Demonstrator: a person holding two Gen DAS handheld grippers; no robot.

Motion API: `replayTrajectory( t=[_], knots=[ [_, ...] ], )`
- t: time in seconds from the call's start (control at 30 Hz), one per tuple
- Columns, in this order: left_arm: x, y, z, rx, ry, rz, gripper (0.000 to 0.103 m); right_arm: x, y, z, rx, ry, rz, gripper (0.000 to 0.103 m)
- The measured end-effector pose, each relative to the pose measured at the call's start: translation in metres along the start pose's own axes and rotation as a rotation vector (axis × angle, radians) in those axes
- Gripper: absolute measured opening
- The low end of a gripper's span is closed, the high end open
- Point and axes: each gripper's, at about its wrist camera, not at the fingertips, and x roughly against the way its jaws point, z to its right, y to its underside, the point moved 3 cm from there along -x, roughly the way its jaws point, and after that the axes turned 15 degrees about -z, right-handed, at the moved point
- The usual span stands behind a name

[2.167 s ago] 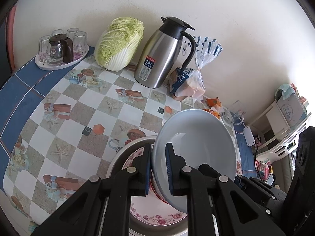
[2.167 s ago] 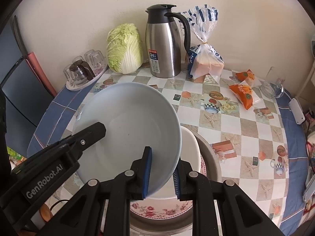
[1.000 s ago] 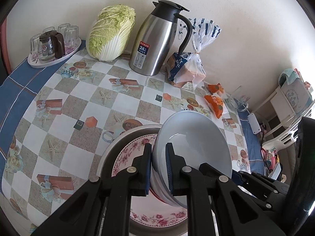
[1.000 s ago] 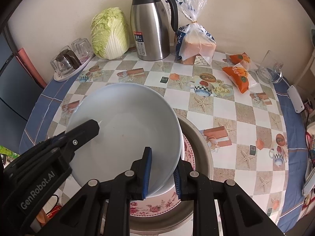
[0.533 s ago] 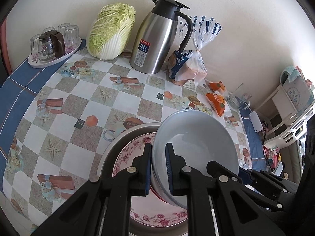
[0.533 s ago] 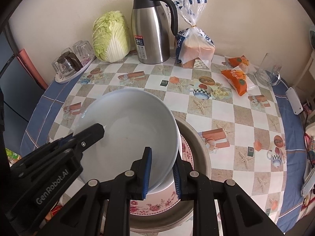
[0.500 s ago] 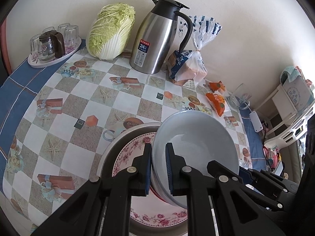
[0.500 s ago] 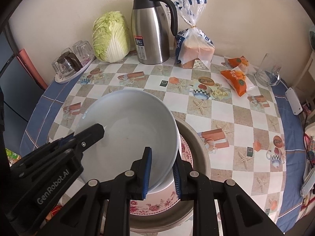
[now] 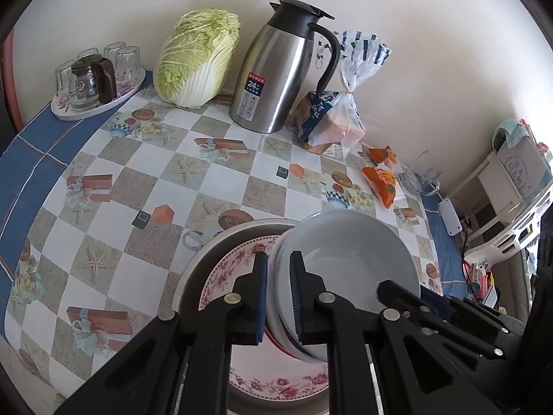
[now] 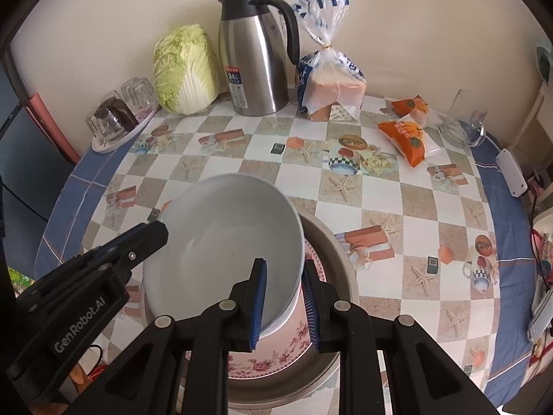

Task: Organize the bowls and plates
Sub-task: 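Lower the round bowl onto the bowl stack in the basin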

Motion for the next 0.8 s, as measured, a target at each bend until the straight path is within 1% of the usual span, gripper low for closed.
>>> replayTrajectory(
  t=[0.17, 0.37, 0.5, 0.63, 0.8],
  knots=[
    [0.0, -0.001, -0.006, 0.022, 0.006, 0.0, 0.013, 0.004, -0.003, 0.014, -0.045, -0.033, 0.023, 0.024],
    [0.001, -0.001, -0.006, 0.027, 0.011, 0.005, 0.013, -0.002, -0.006, 0.031, -0.113, -0.167, 0.022, 0.024],
    [0.003, -0.001, -0.007, 0.028, 0.019, 0.013, 0.013, -0.01, -0.007, 0.036, -0.137, -0.222, 0.004, 0.024],
    [0.004, -0.001, -0.006, 0.027, 0.026, 0.016, 0.013, -0.016, -0.008, 0.037, -0.147, -0.234, -0.006, 0.024],
    [0.003, -0.001, -0.003, 0.012, 0.03, 0.011, 0.013, -0.017, -0.008, 0.035, -0.141, -0.221, -0.012, 0.024]
  ],
)
